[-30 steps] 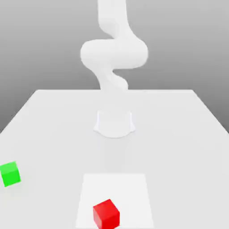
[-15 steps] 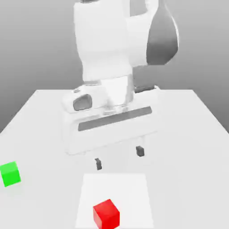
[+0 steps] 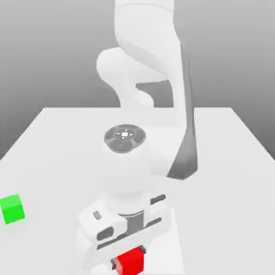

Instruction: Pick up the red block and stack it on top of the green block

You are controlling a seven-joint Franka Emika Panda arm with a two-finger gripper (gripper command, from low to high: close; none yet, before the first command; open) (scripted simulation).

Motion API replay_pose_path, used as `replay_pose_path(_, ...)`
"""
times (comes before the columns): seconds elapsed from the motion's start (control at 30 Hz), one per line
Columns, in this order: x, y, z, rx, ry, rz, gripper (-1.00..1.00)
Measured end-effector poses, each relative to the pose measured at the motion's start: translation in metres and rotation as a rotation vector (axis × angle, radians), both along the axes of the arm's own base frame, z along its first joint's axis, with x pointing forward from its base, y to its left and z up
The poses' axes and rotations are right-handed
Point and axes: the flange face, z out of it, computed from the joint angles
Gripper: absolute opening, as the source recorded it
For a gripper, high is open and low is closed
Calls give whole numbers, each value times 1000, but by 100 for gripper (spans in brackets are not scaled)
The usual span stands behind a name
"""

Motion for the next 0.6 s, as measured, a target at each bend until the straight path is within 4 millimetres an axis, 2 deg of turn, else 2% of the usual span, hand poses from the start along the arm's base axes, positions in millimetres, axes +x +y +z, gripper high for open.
replay_pose_path(0.07, 0, 0, -4, 0, 1, 0, -100)
replay_pose_path(0.1, 0, 0, 1, 0, 0, 1, -100)
replay_pose_path(0.23, 1, 0, 47, 0, 0, 1, -100)
replay_pose_path(0.27, -2, -13, 57, -1, -1, -16, -100)
replay_pose_path(0.37, -18, -87, 72, -8, -2, -110, -100)
replay_pose_path(0.43, -37, -137, 79, -10, -2, -177, -100)
replay_pose_path(0.53, -79, -212, 88, -10, -1, -288, -100)
replay_pose_path(0.6, -121, -264, 94, -6, 0, -377, -100)
